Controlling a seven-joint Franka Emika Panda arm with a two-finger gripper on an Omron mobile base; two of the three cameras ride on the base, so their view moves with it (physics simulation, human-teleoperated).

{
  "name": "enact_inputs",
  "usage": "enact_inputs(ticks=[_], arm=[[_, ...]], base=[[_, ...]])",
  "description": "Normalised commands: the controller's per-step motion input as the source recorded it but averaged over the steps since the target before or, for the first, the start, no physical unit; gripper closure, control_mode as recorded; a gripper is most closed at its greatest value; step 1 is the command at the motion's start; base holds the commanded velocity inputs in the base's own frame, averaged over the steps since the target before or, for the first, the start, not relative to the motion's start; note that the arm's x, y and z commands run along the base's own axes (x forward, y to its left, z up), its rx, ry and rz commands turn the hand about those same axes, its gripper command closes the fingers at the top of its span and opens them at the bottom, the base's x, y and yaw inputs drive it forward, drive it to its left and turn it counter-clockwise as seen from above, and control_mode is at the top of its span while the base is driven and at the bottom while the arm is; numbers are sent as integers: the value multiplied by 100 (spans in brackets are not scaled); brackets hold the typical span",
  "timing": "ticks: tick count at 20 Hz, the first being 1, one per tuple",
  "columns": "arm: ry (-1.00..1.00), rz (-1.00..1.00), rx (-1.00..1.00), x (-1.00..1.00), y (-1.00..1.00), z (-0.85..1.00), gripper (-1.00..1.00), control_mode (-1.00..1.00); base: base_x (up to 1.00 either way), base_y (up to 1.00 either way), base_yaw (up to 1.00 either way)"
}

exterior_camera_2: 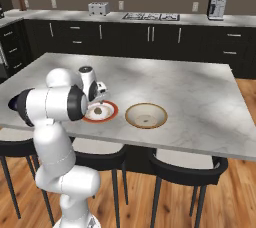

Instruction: Pick the chicken drumstick and garlic from their plates and place them in the bowl. Then put the bowl in the fridge.

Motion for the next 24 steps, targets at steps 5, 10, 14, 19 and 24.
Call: enact_inputs(ticks=[5, 10, 14, 19, 24], arm=[[0, 0, 0, 1, -1, -21, -100, -100], [-1, 0, -4, 10, -4, -20, -100, -100], [-2, 0, -6, 25, 0, -12, -100, -100], [0, 0, -2, 19, 0, -9, -100, -100], [0, 0, 0, 12, 0, -9, -100, -100]], base=[[0, 0, 0], [0, 0, 0], [0, 0, 0], [0, 0, 0], [0, 0, 0]])
